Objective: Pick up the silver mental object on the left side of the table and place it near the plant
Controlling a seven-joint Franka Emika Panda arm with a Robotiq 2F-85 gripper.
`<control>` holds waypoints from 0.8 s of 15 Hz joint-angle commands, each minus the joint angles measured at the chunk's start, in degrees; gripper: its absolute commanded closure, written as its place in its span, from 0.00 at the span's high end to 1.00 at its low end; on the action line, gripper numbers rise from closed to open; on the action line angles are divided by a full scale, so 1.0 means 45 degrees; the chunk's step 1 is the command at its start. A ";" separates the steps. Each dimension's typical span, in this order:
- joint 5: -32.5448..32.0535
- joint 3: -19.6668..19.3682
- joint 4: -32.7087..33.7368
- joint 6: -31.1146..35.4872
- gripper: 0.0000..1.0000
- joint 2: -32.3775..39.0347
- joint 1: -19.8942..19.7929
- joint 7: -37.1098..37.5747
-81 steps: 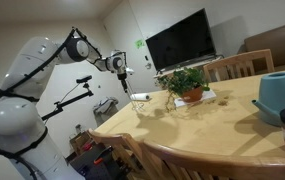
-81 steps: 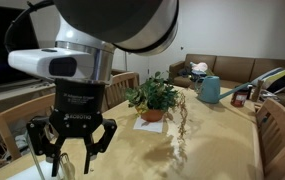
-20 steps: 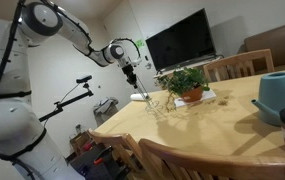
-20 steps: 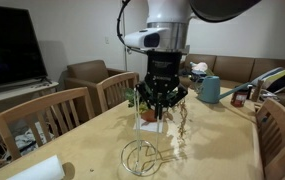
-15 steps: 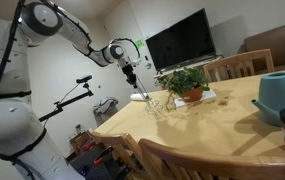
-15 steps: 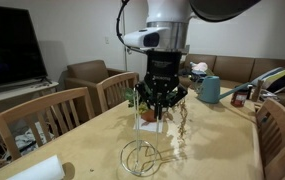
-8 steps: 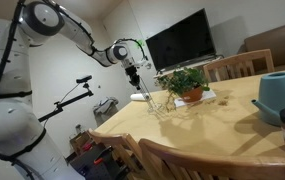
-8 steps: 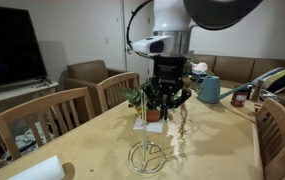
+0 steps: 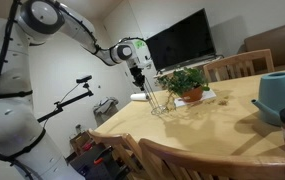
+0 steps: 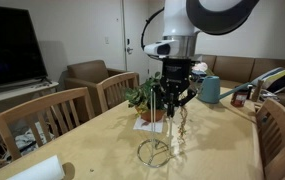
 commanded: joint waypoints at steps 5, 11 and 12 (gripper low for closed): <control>-0.0111 -0.0472 -0.0515 0.0769 0.02 -0.0340 -0.0118 0.1420; 0.0018 -0.0359 -0.0383 0.0626 0.32 -0.0223 -0.0246 0.1282; -0.0013 -0.0378 -0.0388 0.0610 0.33 -0.0234 -0.0221 0.1358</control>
